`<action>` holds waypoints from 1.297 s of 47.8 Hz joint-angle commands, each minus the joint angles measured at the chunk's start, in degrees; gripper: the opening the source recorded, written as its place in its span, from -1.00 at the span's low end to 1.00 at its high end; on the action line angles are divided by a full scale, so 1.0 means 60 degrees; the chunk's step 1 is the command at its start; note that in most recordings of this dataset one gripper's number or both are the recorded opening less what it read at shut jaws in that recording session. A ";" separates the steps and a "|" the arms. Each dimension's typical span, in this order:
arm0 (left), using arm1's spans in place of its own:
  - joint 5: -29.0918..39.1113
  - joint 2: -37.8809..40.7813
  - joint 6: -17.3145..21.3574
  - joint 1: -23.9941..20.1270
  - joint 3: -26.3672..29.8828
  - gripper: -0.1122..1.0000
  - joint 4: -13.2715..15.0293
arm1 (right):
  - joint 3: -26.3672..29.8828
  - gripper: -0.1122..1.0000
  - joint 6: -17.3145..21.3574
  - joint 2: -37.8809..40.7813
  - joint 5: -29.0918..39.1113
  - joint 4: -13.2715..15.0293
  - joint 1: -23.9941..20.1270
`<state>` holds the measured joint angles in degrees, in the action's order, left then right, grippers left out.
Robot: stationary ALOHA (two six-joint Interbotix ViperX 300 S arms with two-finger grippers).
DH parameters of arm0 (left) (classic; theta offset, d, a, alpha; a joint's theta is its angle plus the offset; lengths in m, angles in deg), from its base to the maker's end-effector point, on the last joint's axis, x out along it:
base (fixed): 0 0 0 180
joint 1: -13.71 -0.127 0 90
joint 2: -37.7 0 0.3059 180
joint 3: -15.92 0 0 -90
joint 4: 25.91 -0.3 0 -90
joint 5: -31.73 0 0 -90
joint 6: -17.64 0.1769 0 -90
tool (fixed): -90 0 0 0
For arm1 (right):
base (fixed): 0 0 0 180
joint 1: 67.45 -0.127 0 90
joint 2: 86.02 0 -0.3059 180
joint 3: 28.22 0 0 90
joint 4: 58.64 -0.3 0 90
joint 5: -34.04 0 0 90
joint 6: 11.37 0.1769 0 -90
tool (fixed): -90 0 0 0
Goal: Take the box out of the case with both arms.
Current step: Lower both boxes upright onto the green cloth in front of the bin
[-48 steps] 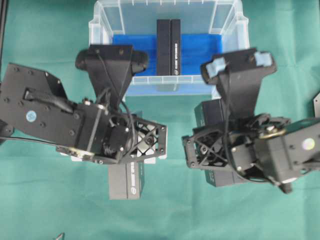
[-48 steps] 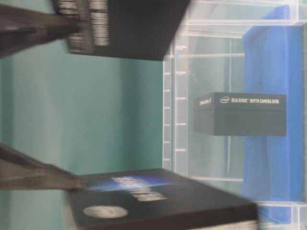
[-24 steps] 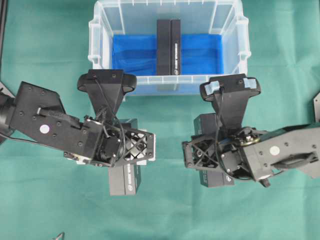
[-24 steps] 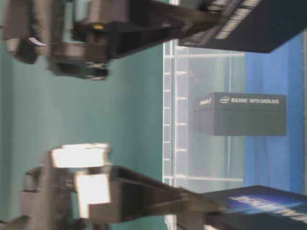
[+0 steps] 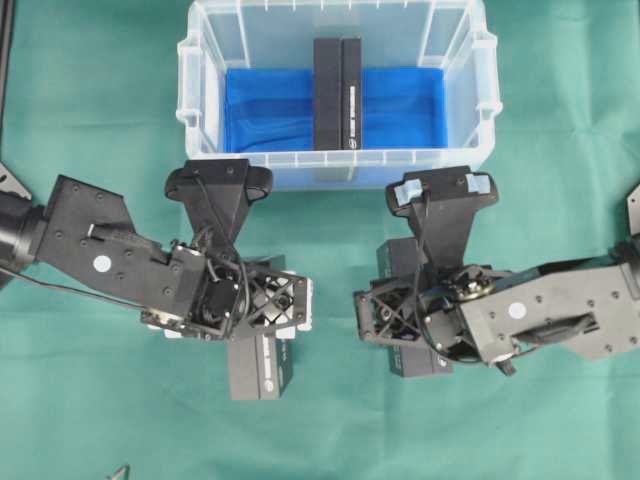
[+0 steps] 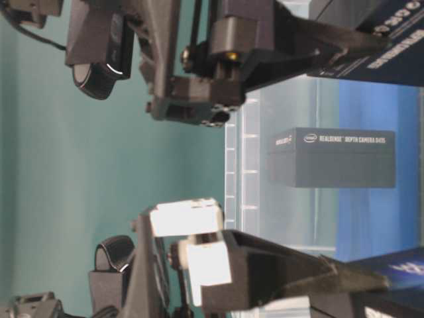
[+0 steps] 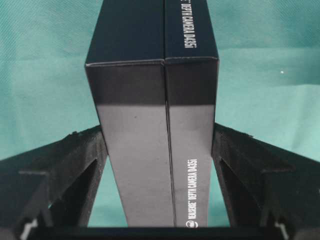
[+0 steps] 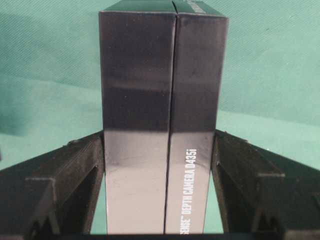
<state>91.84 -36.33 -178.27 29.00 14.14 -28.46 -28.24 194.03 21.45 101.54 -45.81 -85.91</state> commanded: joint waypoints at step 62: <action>-0.0322 -0.0205 0.0322 0.0073 0.0220 0.84 0.0088 | -0.0088 0.91 0.0029 -0.0308 -0.0439 0.0308 0.0015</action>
<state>90.08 -36.33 -176.24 29.09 13.97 -27.94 -30.18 194.21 21.45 98.73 -44.05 -85.65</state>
